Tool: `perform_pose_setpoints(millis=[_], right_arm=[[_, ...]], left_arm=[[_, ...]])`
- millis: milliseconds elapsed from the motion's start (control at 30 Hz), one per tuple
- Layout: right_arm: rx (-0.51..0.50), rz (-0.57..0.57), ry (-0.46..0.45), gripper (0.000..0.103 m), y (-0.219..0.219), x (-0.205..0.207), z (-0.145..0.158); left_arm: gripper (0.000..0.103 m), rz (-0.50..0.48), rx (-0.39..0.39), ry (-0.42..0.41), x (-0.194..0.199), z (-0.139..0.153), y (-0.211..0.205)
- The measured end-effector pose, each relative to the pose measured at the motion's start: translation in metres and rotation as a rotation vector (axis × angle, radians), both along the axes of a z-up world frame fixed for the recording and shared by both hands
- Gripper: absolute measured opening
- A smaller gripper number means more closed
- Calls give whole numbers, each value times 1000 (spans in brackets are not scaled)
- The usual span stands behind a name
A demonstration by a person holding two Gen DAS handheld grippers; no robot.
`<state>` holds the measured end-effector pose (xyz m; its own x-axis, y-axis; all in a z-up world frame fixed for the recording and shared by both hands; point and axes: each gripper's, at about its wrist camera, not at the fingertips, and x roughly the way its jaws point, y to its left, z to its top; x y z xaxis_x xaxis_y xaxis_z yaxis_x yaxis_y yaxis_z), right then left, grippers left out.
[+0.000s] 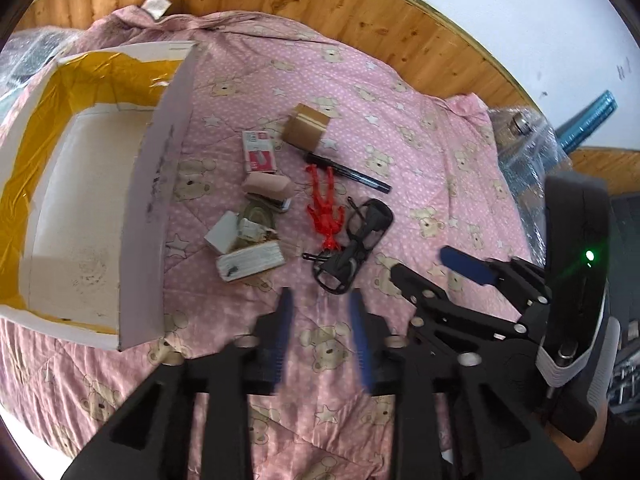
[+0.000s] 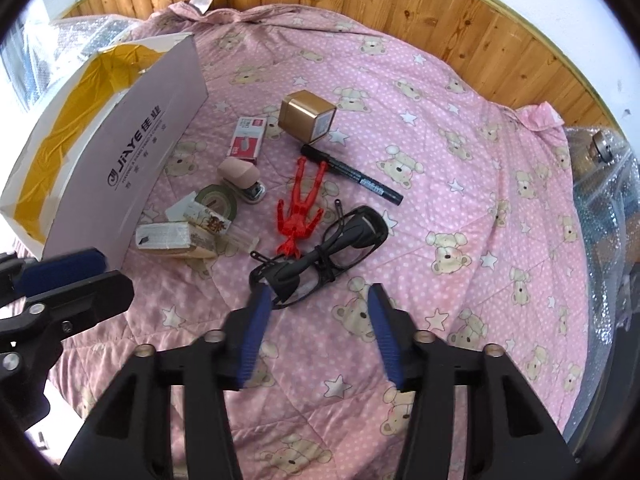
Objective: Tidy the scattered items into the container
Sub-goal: 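Reach the right gripper to the black sunglasses while the left gripper approaches the gold juice carton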
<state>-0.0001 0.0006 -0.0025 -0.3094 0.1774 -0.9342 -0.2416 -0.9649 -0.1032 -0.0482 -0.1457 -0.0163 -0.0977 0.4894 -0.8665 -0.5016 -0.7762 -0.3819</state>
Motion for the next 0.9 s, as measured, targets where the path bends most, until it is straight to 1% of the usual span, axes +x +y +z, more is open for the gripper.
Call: perform_pose_setpoints(millis=[33,167,433,500,567,600,667,733,833,900], right_arm=[[-8,-4,-6,54,1,0,-5],[-42,-22,-32,54,6,-1,-27],[-110,-62,-80,54,16,-6,-70],[-155,-73,-99,54,19,-7,-79],[-183,-87,-110,54,23,-9,-87],[-193,-94,-114,54,25,-10,-92],[-215,-106,-128,54,28,-12,-100],[-230,-115,-140,54,31,-15,-107],[-262,-128,-124,54,36,-21,-118],[-283,-149,-137,54,41,-24,-127]], left_arm=[[48,4,1,-3,-2,-1,-1],[48,19,-10,-23,-9,-10,-4],[48,28,-82,-72,-21,-43,1],[48,31,-95,-81,-26,-49,3],[50,29,-104,-86,-31,-54,6],[53,28,-109,-87,-33,-57,8],[58,29,-118,-74,-37,-60,12],[68,24,-117,-49,-41,-61,16],[71,11,-135,5,-45,-61,26],[72,-5,-152,28,-48,-63,34]])
